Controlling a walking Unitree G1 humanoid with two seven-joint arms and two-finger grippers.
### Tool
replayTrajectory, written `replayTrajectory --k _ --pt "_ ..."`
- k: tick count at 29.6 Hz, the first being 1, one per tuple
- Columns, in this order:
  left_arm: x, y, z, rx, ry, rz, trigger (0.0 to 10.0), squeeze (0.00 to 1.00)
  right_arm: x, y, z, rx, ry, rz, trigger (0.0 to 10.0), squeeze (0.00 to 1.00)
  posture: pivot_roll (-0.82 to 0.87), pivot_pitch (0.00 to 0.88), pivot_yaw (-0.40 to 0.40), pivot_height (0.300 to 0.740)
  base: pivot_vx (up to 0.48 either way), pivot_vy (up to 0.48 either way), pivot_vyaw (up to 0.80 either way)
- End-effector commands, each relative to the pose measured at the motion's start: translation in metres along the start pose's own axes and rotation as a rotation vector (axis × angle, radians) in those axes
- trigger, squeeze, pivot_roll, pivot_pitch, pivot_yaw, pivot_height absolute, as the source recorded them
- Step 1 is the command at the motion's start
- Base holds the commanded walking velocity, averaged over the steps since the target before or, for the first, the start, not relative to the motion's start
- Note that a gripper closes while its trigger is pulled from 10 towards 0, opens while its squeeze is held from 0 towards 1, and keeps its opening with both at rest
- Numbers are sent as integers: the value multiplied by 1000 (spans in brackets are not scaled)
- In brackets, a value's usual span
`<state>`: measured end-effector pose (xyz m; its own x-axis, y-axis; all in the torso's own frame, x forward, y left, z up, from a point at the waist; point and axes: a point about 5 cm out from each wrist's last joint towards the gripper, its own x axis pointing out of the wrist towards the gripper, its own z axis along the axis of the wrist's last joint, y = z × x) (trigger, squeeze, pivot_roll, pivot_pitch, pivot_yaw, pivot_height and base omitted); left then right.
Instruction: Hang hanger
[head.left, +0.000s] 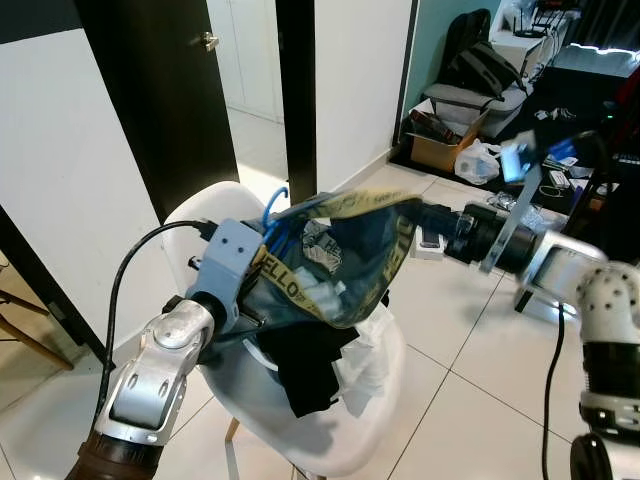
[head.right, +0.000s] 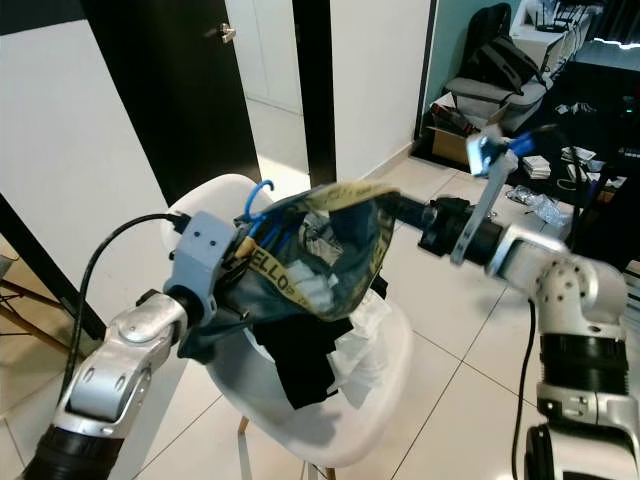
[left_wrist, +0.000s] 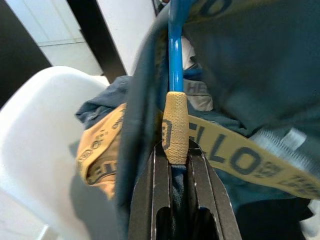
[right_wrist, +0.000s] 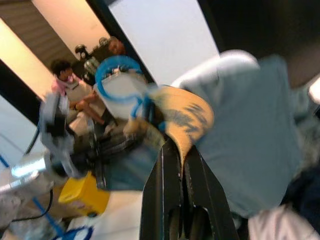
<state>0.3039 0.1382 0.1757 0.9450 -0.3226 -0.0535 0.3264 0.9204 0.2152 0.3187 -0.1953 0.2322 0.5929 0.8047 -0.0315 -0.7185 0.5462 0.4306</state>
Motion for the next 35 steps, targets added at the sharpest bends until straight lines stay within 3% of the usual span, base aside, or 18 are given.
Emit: replayTrajectory --k 1,2,4,5,8,9,10,12,16,20,22,25,27,28,29,32,34,35 --pt "3 0 5 -74 -22 7 10000 0 -3 1 -13 -27 97 -4 0 0 -47 0 10 740 0 0 0" --pt "3 -4 11 -138 -60 -18 10000 0 -7 -7 -28 -33 170 -63 0 0 -48 0 12 740 0 0 0" --pt "3 -4 11 -138 -60 -18 10000 0 -7 -7 -28 -33 170 -63 0 0 -48 0 12 740 0 0 0" --pt "3 -10 19 -197 -112 -69 10000 0 -10 -15 -39 -58 228 -136 10000 0 -48 0 12 740 0 0 0" --pt "-5 -26 37 -279 -211 -245 10000 0 -13 -28 -45 -94 254 -250 10000 39 -48 0 12 740 0 0 0" --pt "-5 -26 37 -279 -211 -245 10000 0 -13 -28 -45 -94 254 -250 10000 39 -48 0 12 740 0 0 0" --pt "-12 -32 42 -298 -235 -333 10000 0 -14 -31 -45 -104 254 -275 10000 929 -48 0 12 740 0 0 0" --pt "-19 -36 43 -307 -234 -413 10000 0 -16 -33 -44 -106 249 -287 10000 1000 -48 0 12 740 0 0 0" --pt "-26 -35 42 -277 -232 -468 10000 0 -21 -36 -42 -105 230 -302 10000 1000 -45 0 10 740 0 0 0" --pt "-44 -12 25 -258 -158 -499 10000 0 -42 -46 -43 -84 165 -327 10000 1000 -43 0 7 740 0 0 0" --pt "-44 -12 25 -258 -158 -499 10000 0 -42 -46 -43 -84 165 -327 10000 1000 -43 0 7 740 0 0 0" --pt "-58 9 -4 -208 -62 -467 10000 0 -64 -59 -61 -35 124 -377 10000 1000 -45 0 5 740 0 0 0" --pt "-58 9 -4 -208 -62 -467 10000 0 -64 -59 -61 -35 124 -377 10000 1000 -45 0 5 740 0 0 0" --pt "-61 14 -18 -218 -31 -446 10000 0 -71 -68 -74 -3 99 -430 10000 1000 -46 0 4 740 0 0 0" --pt "-65 13 -33 -249 -4 -439 10000 0 -77 -78 -94 51 80 -506 10000 0 -45 0 1 740 0 0 0" --pt "-65 13 -33 -249 -4 -439 10000 0 -77 -78 -94 51 80 -506 10000 0 -45 0 1 740 0 0 0" --pt "-68 11 -43 -276 11 -441 10000 0 -81 -83 -109 89 73 -560 10000 0 -45 0 1 740 0 0 0" --pt "-73 5 -51 -317 9 -472 10000 0 -83 -88 -131 142 92 -608 10000 0 -49 0 0 740 0 0 0"
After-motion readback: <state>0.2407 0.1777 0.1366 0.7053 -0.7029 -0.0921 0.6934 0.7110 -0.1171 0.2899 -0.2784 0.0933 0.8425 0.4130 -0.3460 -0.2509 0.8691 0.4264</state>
